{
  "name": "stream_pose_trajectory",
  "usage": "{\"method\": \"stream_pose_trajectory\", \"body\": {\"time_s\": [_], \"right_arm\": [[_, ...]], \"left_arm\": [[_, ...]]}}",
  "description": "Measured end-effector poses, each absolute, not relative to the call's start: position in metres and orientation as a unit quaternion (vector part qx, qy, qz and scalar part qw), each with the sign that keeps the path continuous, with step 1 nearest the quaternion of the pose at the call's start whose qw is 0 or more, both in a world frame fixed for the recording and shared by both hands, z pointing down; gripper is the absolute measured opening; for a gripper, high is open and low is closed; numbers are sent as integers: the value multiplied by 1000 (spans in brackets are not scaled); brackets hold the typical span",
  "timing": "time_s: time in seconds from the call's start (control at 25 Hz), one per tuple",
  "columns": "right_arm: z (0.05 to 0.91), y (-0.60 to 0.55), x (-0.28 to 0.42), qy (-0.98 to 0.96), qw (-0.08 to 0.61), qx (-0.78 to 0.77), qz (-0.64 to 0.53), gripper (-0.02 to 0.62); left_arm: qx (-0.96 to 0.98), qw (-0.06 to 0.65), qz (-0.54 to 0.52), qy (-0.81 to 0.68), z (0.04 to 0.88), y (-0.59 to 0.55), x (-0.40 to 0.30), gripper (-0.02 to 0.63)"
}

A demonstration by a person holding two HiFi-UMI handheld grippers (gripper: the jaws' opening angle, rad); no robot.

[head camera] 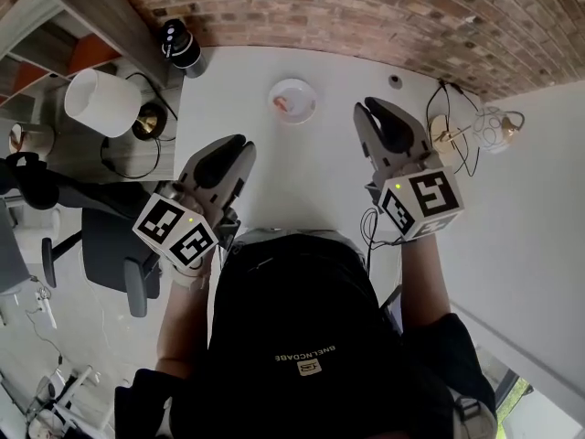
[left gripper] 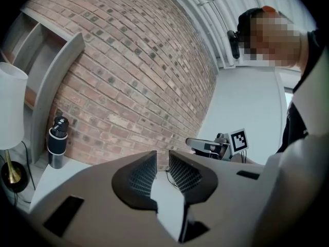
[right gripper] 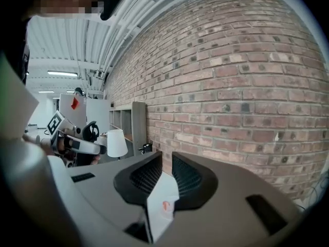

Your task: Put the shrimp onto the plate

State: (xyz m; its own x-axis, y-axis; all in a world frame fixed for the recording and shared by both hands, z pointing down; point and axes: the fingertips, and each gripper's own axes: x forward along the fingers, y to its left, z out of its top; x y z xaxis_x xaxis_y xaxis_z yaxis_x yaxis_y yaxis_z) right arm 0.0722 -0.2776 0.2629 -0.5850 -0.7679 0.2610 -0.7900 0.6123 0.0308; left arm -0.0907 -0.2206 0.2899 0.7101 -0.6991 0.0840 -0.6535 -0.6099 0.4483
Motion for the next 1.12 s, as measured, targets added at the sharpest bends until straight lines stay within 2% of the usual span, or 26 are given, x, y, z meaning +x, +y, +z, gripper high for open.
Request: {"method": "stream_pose_trajectory", "body": {"time_s": [1.12], "right_arm": [[231,-228,144,-863,20,500,73,58]], "left_arm": [[927,214,-48,-306,264,-226,-30,58]]}}
